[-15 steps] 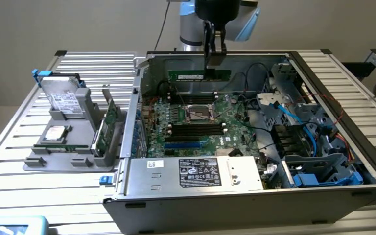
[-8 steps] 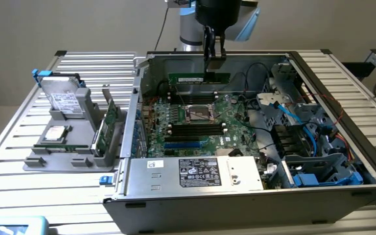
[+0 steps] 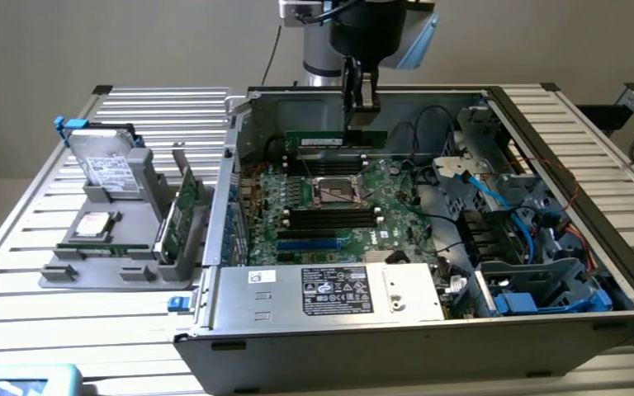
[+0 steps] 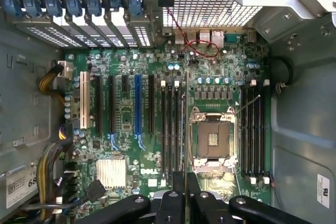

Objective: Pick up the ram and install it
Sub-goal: 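Insert the ram into the slot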

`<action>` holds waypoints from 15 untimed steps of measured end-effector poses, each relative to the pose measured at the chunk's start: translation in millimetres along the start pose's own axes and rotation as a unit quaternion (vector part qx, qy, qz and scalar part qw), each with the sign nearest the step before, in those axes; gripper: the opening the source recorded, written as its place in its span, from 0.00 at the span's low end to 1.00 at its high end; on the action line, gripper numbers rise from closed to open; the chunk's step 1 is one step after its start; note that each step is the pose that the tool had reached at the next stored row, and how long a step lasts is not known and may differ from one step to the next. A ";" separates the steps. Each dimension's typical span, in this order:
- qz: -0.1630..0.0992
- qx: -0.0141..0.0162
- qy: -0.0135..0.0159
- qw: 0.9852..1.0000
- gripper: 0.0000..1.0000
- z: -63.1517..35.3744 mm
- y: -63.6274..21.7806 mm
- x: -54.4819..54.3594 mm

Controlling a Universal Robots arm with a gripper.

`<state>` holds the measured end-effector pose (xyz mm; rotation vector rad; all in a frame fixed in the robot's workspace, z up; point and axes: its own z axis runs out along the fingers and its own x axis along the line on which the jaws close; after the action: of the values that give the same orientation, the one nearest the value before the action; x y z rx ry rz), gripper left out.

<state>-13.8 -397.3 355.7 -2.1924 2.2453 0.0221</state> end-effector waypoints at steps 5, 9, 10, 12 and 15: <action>0.000 0.000 -0.002 1.000 0.14 6.0 -0.3 0.1; 0.000 0.000 -0.002 1.000 0.14 9.5 -0.4 0.3; 0.000 0.000 -0.002 1.000 0.14 10.5 -0.4 0.4; 0.000 0.000 -0.002 1.000 0.14 12.5 -0.5 0.4; 0.000 0.000 -0.002 1.000 0.14 15.8 -0.5 0.4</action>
<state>-13.4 -397.6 340.0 -2.1906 2.2436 0.0262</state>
